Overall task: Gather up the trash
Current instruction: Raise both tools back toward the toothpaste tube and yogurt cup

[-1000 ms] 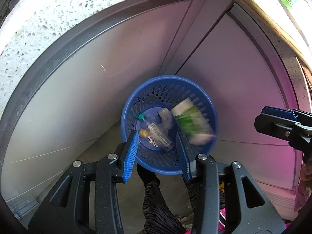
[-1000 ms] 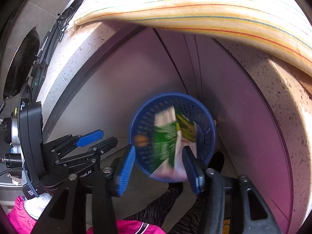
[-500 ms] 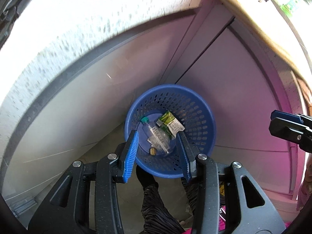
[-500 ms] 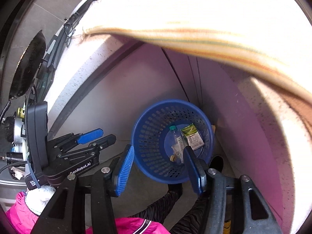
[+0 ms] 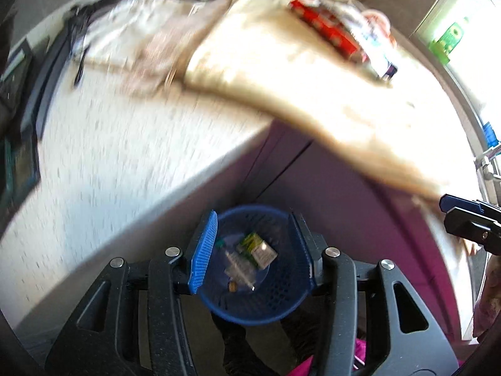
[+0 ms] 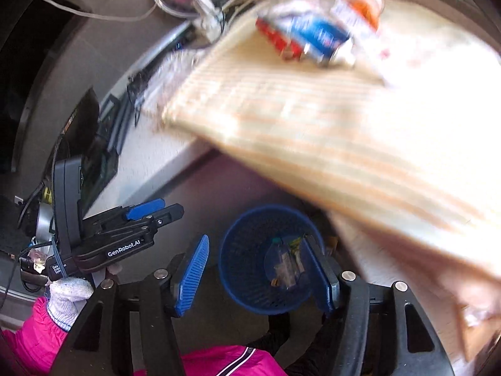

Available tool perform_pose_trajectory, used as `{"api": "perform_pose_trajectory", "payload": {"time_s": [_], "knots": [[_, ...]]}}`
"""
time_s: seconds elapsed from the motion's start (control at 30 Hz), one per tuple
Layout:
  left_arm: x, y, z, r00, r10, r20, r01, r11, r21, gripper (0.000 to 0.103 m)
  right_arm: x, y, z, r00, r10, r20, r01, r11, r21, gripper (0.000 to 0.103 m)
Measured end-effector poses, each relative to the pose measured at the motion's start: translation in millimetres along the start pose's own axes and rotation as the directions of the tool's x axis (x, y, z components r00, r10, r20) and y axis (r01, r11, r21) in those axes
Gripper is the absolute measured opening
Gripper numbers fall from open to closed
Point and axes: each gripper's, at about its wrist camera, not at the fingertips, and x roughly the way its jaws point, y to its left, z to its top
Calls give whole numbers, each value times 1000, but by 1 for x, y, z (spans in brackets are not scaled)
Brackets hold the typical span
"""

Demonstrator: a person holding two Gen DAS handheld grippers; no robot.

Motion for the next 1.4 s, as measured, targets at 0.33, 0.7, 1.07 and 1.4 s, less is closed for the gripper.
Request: {"api": "perform_pose_trajectory", "payload": {"time_s": [0.33,0.7,1.07,1.4], "knots": [[-20,-45,65,994,-29,103,26,999,37,48,-52,-35,52,992,-19,124,18,1000,9,71],[-20,-89,120,987,-37,159,23,996,88,56,-77,-78,103,983,-26,184,20,999,32,85],[-7,-123,177,984,-3,177,-24,989,147,56,-86,-110,158,979,-3,204,-6,999,45,86],[23,-143,215,990,22,142,-46,985,168,56,-64,-145,215,982,50,180,-77,986,149,86]]}}
